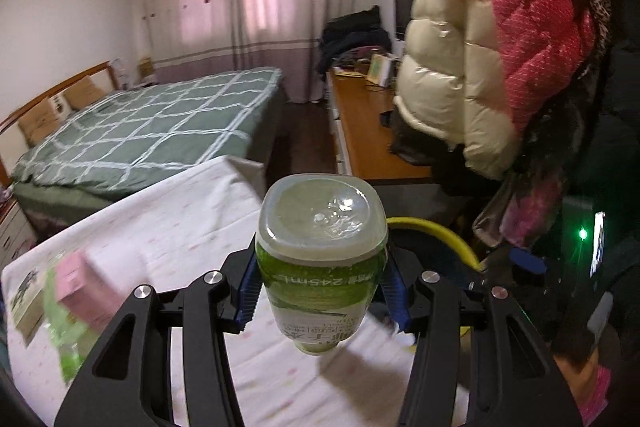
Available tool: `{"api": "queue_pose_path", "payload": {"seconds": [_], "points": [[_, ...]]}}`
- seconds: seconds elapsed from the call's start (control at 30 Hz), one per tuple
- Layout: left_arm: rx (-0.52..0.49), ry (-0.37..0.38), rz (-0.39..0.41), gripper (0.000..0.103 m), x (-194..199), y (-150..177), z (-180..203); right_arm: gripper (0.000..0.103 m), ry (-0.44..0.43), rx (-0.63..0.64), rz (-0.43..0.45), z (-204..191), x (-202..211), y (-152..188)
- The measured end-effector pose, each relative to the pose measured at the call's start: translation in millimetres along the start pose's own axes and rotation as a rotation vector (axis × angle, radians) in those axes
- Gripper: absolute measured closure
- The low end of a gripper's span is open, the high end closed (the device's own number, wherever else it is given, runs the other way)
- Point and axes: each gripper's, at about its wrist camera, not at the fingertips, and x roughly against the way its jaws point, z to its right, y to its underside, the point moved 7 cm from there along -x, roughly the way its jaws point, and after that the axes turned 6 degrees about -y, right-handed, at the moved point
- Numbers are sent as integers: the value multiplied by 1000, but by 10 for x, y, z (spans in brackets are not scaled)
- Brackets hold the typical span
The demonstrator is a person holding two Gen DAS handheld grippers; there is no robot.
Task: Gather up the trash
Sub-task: 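Carry the green coconut-water bottle with the left gripper into the bin and release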
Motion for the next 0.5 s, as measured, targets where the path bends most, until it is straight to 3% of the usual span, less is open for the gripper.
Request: {"api": "queue_pose_path", "payload": {"seconds": [0.27, 0.4, 0.5], "points": [[-20, 82, -82, 52, -624, 1, 559, 6, 26, -40, -8, 330, 19, 20], [-67, 53, -44, 51, -735, 17, 772, 6, 37, -54, -14, 411, 9, 47], [-40, 67, -51, 50, -775, 28, 794, 6, 40, -60, -18, 435, -1, 52]]}}
